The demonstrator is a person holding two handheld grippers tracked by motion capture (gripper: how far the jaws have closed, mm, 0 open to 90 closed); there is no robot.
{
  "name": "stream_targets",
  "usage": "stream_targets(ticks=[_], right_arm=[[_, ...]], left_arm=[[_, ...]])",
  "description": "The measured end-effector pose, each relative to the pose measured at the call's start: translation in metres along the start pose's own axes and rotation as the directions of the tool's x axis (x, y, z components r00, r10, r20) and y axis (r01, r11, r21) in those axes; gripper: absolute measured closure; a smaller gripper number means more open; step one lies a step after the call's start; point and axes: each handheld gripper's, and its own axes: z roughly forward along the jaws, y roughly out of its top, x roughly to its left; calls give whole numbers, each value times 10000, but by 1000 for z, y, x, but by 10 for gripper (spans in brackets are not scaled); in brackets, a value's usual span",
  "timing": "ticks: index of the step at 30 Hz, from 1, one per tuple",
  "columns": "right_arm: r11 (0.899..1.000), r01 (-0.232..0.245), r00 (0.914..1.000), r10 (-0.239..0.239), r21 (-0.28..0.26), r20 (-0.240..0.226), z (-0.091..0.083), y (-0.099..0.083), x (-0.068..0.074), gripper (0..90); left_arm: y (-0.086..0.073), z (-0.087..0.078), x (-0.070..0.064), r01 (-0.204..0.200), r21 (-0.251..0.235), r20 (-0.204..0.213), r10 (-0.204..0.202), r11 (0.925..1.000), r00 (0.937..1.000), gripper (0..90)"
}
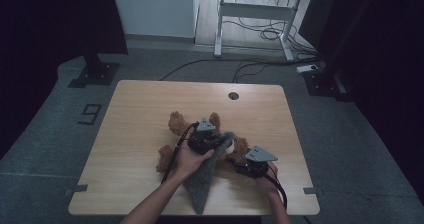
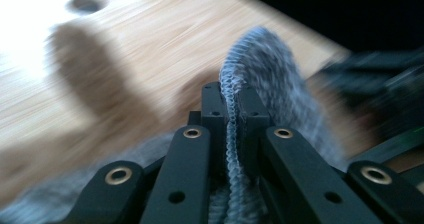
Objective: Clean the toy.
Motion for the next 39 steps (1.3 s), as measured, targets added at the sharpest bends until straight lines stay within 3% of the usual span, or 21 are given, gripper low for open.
stream_targets(ticks=[3,6,11,14,16,19,22,24,27,30,33,35,37,39], right_arm=[[10000,2,9999,-3,-67,-135,0,-1,0,428],[10000,96,9999,-96,-29,-118,-1,-1,1,428],[9999,90,9998,-92,-96,-169,-2,-3,0,429],[9998,152,9996,-154,-83,-234,-3,-3,-1,428],[9998,131,9994,-135,-127,-305,-5,-4,-2,428],[9998,138,9993,-144,-156,-345,-5,-5,-2,428],[9998,112,9992,-119,-185,-391,-5,-5,-3,427],[9998,104,9991,-111,-192,-399,-5,-5,-3,426],[9998,79,9991,-87,-184,-409,-5,-5,-3,425],[9998,-5,9993,-4,-224,-387,-4,-5,-4,423],[9997,-40,9993,32,-221,-361,-4,-5,-4,422],[9996,-54,9994,45,-260,-337,-3,-5,-4,420],[9996,-4,9995,-5,-288,-317,-2,-5,-4,417],[9994,58,9995,-68,-339,-298,-2,-5,-4,413]], left_arm=[[-18,-10,16,774,-366,474,-757,9963,9960,850],[-27,-29,26,763,-749,121,-756,9943,9971,851],[-39,-59,59,1465,-1062,-442,-1519,9835,9874,849],[-50,-68,82,1714,-761,-1309,-1802,9823,9749,847],[-65,-68,100,2287,-388,-1160,-2317,9727,9658,846],[-88,-62,113,2514,202,-1227,-2471,9677,9612,842],[-104,-60,118,2752,290,-1097,-2706,9609,9564,843],[-106,-63,120,2861,124,-992,-2836,9581,9538,843],[-95,-74,116,2721,-483,-855,-2754,9610,9575,846],[-71,-84,99,2308,-1150,-133,-2338,9662,9722,846],[-43,-84,75,1683,-1479,464,-1631,9746,9855,845],[-26,-77,59,1491,-1619,946,-1351,9755,9863,845],[-10,-66,44,1484,-1669,1462,-1244,9747,9814,845],[5,-51,29,1382,-1518,1696,-1120,9787,9791,844]])
